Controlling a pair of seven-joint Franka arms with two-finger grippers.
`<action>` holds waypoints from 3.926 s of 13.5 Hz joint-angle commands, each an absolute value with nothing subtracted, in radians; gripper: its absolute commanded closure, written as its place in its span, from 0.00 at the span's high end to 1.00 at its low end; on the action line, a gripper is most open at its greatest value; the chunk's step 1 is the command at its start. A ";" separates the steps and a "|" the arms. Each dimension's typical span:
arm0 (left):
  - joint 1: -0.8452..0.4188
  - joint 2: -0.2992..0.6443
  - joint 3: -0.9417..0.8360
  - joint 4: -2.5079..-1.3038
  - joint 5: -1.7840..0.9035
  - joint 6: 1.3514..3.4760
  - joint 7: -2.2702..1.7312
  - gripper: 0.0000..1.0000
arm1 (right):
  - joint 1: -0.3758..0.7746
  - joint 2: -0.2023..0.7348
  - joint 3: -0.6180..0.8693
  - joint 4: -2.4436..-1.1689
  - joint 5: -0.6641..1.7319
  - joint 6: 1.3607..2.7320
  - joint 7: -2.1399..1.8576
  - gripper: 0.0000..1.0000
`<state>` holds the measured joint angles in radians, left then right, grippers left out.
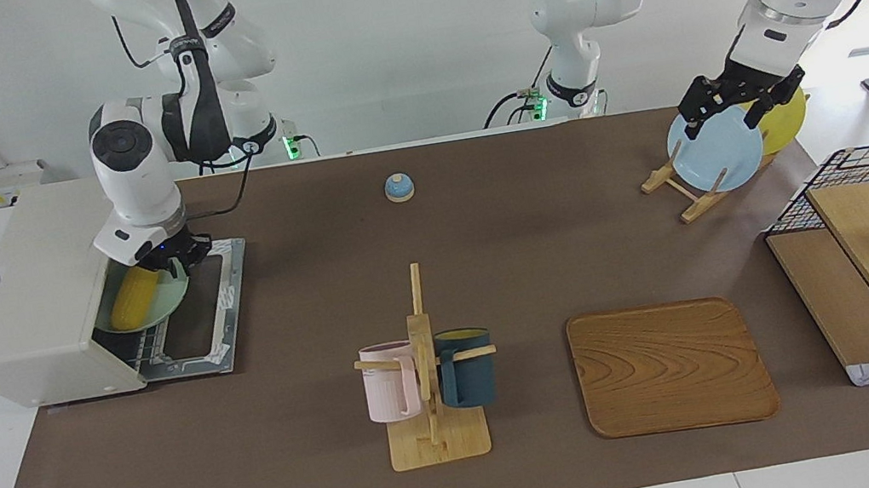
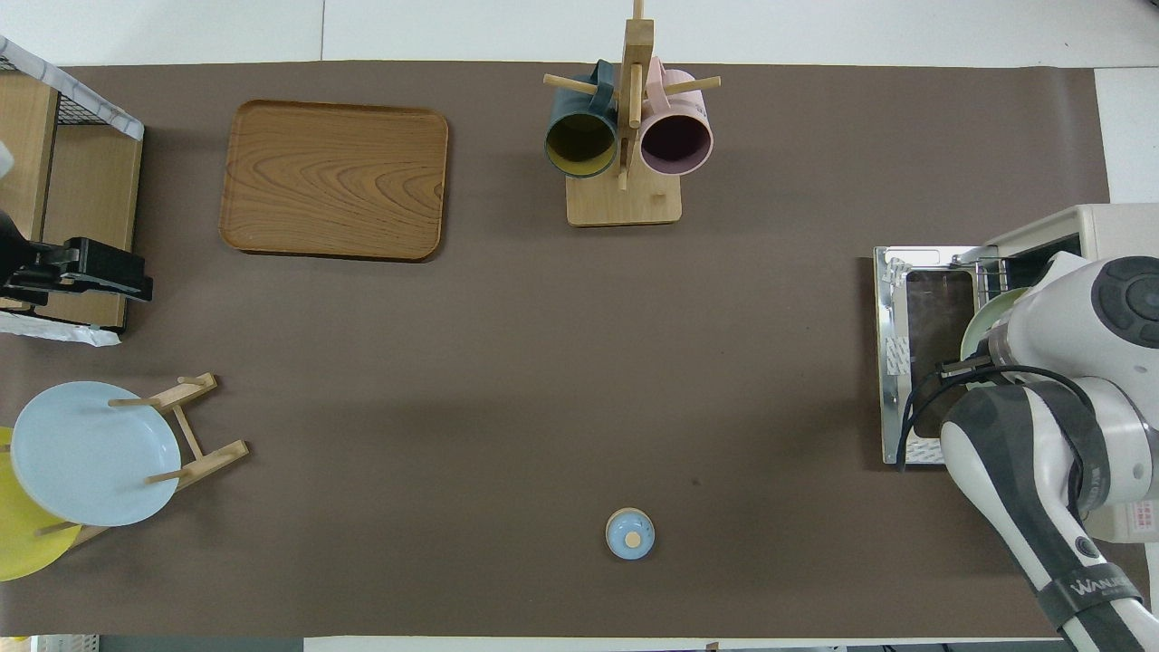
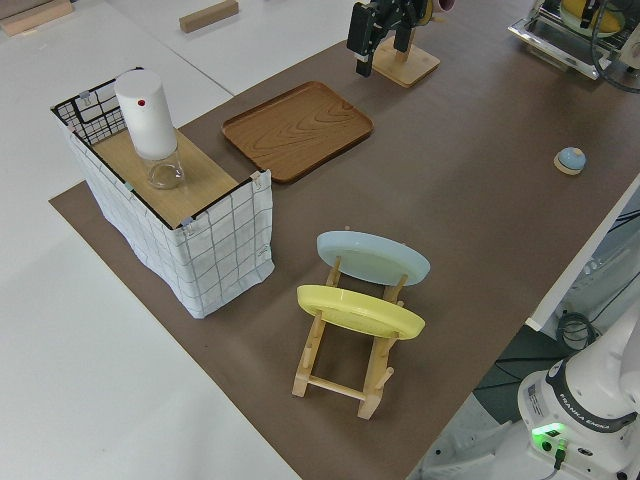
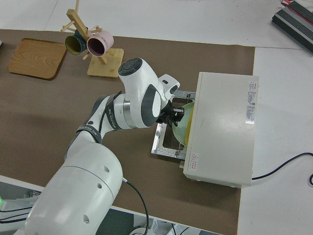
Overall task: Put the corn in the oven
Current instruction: 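Release the plate inside and pull the right gripper out, then push the oven door shut with the right gripper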
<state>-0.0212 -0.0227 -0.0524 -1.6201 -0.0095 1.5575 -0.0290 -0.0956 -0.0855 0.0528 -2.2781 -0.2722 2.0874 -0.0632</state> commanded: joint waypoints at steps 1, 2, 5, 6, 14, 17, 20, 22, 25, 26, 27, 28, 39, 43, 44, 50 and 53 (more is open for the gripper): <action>-0.008 -0.044 -0.060 -1.641 -0.021 1.563 -0.023 1.00 | -0.092 -0.095 0.063 -2.255 -0.216 2.071 -0.083 0.21; -0.008 -0.044 -0.060 -1.641 -0.021 1.563 -0.025 1.00 | -0.078 -0.086 0.064 -2.220 -0.206 2.037 -0.080 0.19; -0.008 -0.044 -0.060 -1.641 -0.021 1.563 -0.023 1.00 | -0.003 -0.081 0.066 -2.193 -0.175 1.970 0.036 0.00; -0.008 -0.044 -0.060 -1.641 -0.021 1.563 -0.023 1.00 | 0.009 -0.087 0.069 -2.219 -0.173 1.976 0.075 0.00; -0.008 -0.044 -0.060 -1.641 -0.021 1.563 -0.023 1.00 | 0.074 -0.057 0.066 -2.408 -0.163 2.219 0.244 0.00; -0.008 -0.044 -0.060 -1.641 -0.023 1.562 -0.023 1.00 | 0.074 -0.058 0.067 -2.437 -0.163 2.241 0.247 0.00; -0.008 -0.044 -0.060 -1.641 -0.021 1.562 -0.023 1.00 | 0.063 -0.058 0.066 -2.468 -0.163 2.286 0.239 0.00; -0.008 -0.044 -0.060 -1.641 -0.021 1.562 -0.023 1.00 | 0.055 -0.061 0.066 -2.476 -0.163 2.287 0.238 0.00; -0.008 -0.044 -0.060 -1.641 -0.021 1.562 -0.025 1.00 | 0.038 -0.066 0.066 -2.487 -0.163 2.286 0.229 0.00; -0.008 -0.044 -0.060 -1.641 -0.021 1.562 -0.023 1.00 | 0.037 -0.066 0.066 -2.488 -0.163 2.286 0.229 0.00; -0.008 -0.044 -0.060 -1.641 -0.021 1.563 -0.023 1.00 | 0.038 -0.066 0.066 -2.487 -0.163 2.284 0.229 0.00; -0.008 -0.044 -0.060 -1.641 -0.021 1.562 -0.025 1.00 | 0.038 -0.066 0.066 -2.487 -0.163 2.280 0.230 0.00; -0.008 -0.044 -0.060 -1.641 -0.021 1.562 -0.023 1.00 | 0.026 -0.044 0.060 -2.174 -0.347 1.881 0.125 0.00; -0.008 -0.044 -0.060 -1.641 -0.021 1.562 -0.023 1.00 | -0.072 -0.073 0.058 -2.132 -0.348 1.833 -0.059 0.00; -0.008 -0.044 -0.060 -1.641 -0.021 1.562 -0.023 1.00 | -0.104 -0.083 0.057 -2.131 -0.350 1.833 -0.107 0.00; -0.008 -0.044 -0.060 -1.641 -0.021 1.562 -0.023 1.00 | -0.129 -0.100 0.066 -1.987 -0.345 1.692 -0.178 0.00; -0.008 -0.044 -0.060 -1.641 -0.021 1.562 -0.023 1.00 | -0.108 -0.071 0.071 -1.855 -0.284 1.602 -0.178 0.00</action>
<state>-0.0211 -0.0227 -0.0525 -1.6201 -0.0096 1.5574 -0.0290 -0.1190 -0.1137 0.0652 -1.9646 -0.3288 1.6701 -0.1664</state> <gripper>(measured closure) 0.000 0.991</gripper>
